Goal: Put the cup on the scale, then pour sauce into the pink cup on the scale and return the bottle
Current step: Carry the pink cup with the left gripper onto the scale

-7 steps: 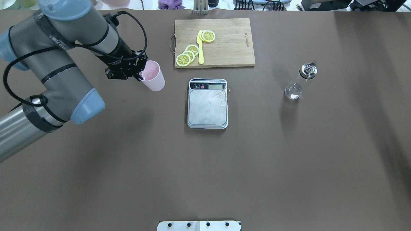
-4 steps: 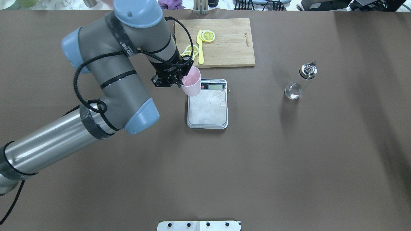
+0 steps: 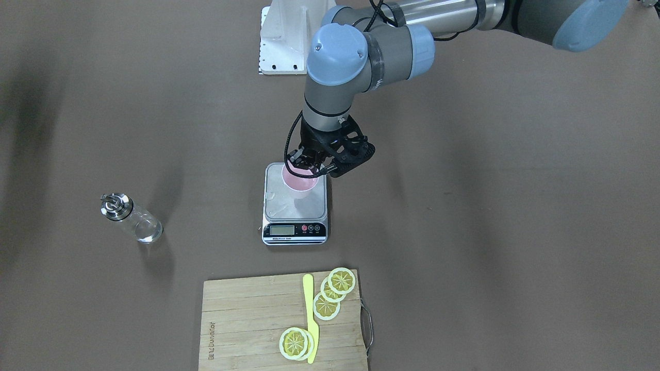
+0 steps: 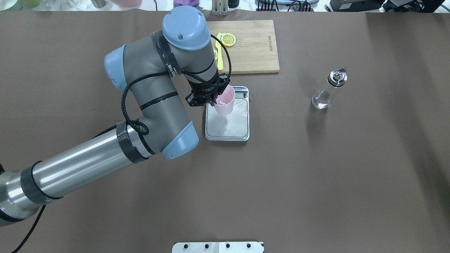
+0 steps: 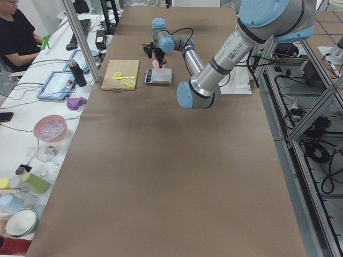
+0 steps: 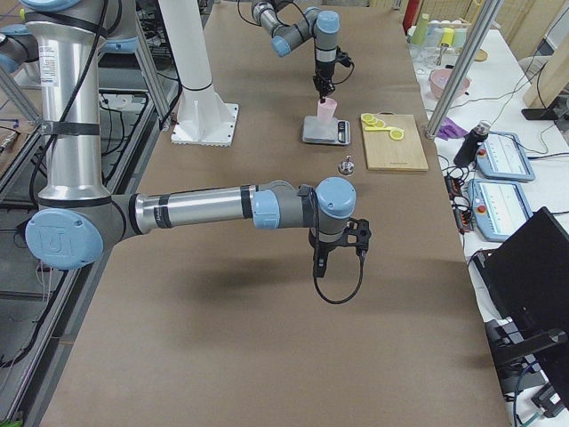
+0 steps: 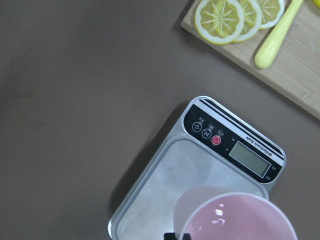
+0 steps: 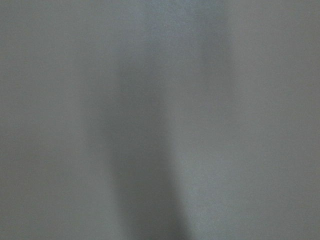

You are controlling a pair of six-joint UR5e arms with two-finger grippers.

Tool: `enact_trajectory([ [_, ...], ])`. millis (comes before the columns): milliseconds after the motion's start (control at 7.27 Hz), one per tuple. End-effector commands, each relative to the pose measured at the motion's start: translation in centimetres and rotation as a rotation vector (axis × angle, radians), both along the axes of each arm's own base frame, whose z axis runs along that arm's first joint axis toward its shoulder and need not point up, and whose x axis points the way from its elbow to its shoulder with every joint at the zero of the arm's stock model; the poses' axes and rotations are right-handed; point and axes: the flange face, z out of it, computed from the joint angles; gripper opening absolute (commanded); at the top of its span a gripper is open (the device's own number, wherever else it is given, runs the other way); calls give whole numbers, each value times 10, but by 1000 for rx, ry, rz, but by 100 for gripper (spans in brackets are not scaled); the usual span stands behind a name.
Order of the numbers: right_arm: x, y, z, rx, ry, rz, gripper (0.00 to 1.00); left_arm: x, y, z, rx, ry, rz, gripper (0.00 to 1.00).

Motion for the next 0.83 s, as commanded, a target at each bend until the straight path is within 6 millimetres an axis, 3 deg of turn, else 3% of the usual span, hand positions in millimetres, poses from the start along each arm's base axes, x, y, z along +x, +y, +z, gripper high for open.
enact_trajectory([
  [0, -2, -1, -1, 1, 0, -3, 100, 12, 0, 7, 17, -2, -2, 0],
  [275, -2, -1, -1, 2, 0, -4, 100, 16, -1, 12, 21, -4, 1, 0],
  [413, -2, -1, -1, 2, 0, -4, 100, 16, -1, 12, 31, -1, 7, 25],
  [550, -2, -1, -2, 6, -1, -5, 100, 16, -1, 12, 94, -5, 57, 91],
  [688, -4, -3, -8, 15, -2, -7, 100, 13, 2, 9, 119, 0, 72, 98],
])
